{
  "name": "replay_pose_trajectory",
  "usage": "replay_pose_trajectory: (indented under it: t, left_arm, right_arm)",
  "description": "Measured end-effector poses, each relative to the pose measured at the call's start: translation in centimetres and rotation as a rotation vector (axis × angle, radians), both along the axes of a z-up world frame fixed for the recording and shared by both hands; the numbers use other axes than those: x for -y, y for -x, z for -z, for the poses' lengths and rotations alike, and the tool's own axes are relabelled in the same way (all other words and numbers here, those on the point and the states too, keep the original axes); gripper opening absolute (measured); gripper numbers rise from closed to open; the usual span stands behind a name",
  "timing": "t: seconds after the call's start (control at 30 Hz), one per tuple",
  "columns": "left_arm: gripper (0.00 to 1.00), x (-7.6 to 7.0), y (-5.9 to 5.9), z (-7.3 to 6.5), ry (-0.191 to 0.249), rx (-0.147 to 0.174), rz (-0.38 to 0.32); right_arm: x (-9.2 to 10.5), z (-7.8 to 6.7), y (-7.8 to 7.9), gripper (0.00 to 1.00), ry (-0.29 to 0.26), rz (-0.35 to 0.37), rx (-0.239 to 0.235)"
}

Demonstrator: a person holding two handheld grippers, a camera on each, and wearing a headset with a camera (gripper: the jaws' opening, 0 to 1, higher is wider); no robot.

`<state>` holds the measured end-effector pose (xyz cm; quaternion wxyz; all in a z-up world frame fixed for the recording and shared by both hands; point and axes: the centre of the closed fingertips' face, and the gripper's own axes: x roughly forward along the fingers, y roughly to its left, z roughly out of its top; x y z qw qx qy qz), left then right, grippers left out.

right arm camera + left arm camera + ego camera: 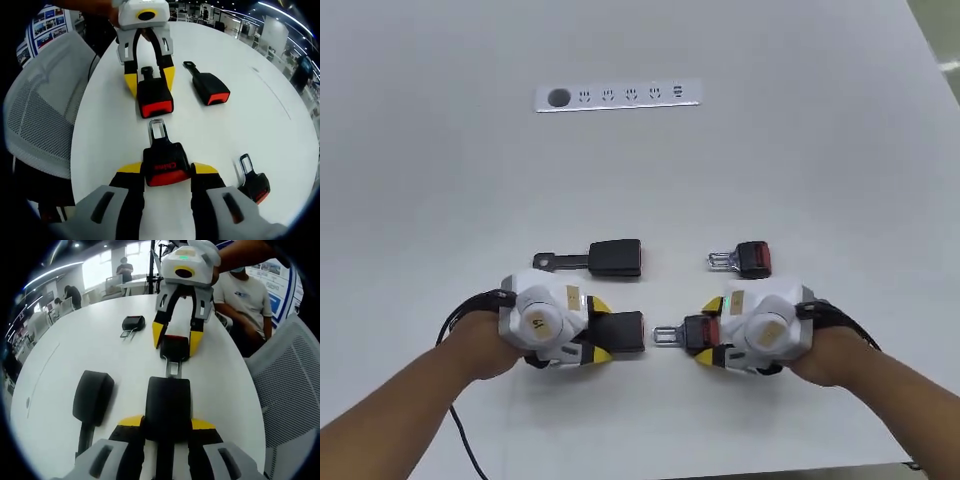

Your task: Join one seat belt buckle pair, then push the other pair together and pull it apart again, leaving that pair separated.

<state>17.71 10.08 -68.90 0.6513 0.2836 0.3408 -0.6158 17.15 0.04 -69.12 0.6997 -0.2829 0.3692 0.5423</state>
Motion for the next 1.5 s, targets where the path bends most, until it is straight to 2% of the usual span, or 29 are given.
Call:
replay_pose_trajectory:
  t: [0.5,0.57,0.97,1.1,1.17,1.23,1.27,1.5]
  left_arm:
    - [0.33,0.1,0.1,0.2,-0.019,-0.002,0.014]
    - [0.33,0.1,0.2,0.1,-0.025,-0.004,0.017]
    - [0.33,-0.2,0.3,0.3,-0.034,-0.005,0.031]
    - [0.33,-0.3,0.3,0.2,-0.033,-0.006,0.032]
    - [0.32,-0.2,0.3,0.3,-0.045,-0.003,0.044]
    - [0.32,-0.1,0.4,0.3,-0.05,-0.003,0.048]
    - [0.32,-0.3,0.5,0.4,-0.046,-0.013,0.04]
    - [0.32,-0.3,0.7,0.5,-0.054,-0.014,0.051]
  right_arm:
    - [-2.6,0.4,-0.3,0.34,-0.016,-0.008,0.011]
    - [-2.4,0.3,-0.3,0.34,-0.004,-0.018,0.008]
    - [-3.0,0.6,-0.2,0.33,-0.024,-0.022,0.009]
    - [-3.1,0.5,-0.1,0.33,-0.027,-0.007,0.01]
    - [-4.0,0.5,0.1,0.32,-0.051,0.012,0.018]
    - [-4.9,0.7,0.2,0.32,-0.047,0.02,0.02]
    - [-4.9,0.8,0.2,0.32,-0.033,0.015,0.02]
    - [-4.8,0.6,0.1,0.32,-0.051,0.028,0.018]
